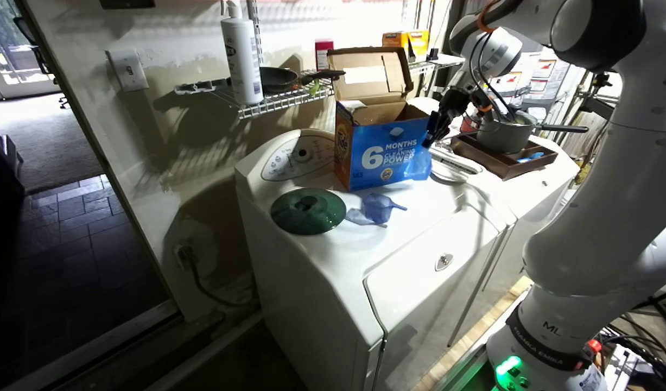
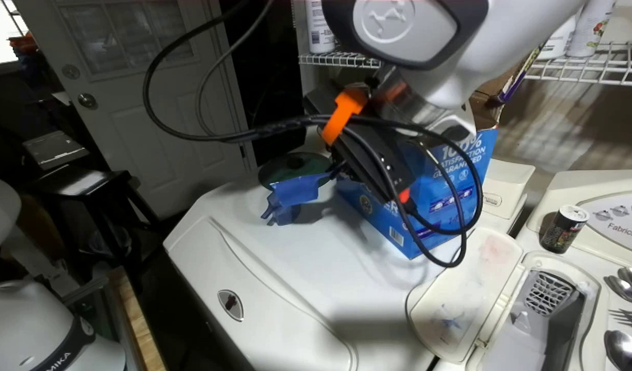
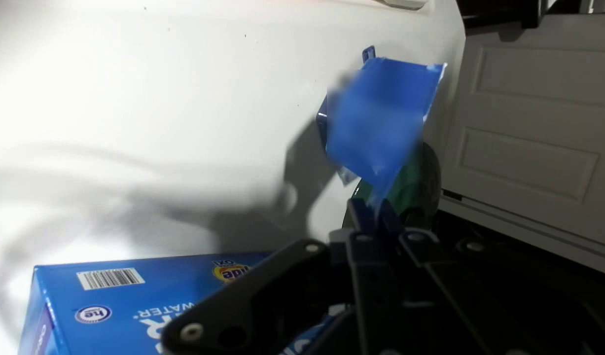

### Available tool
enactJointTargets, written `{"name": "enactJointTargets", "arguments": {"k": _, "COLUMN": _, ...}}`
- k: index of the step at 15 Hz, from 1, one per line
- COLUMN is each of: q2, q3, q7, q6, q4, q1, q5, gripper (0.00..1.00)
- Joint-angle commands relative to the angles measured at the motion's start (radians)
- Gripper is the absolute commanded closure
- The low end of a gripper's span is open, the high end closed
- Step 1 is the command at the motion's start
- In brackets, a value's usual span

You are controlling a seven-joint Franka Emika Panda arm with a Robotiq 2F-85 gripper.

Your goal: Pick up the object and place it in the box

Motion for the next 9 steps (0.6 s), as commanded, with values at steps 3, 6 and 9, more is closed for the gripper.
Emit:
{"name": "enactJointTargets", "arguments": {"k": 3, "q2": -0.198, "q3": -0.006, "q7": 0.131, "q6": 0.005, "q4": -0.042, "q1": 0.067, "q5": -0.167, "gripper": 0.98}}
{"name": "enactJointTargets", "arguments": {"k": 6, "q2": -0.277, "q3": 0.0, "q7": 0.171, "q6": 0.023, "q4": -0.026, "q1": 0.1, "q5": -0.235, "gripper": 0.98}}
{"name": "enactJointTargets", "arguments": {"k": 9, "q2": -0.345, "q3": 0.012, "q7": 0.197, "q6": 0.094, "q4": -0.008, "q1": 0.137, "q5": -0.309, "gripper": 0.98}}
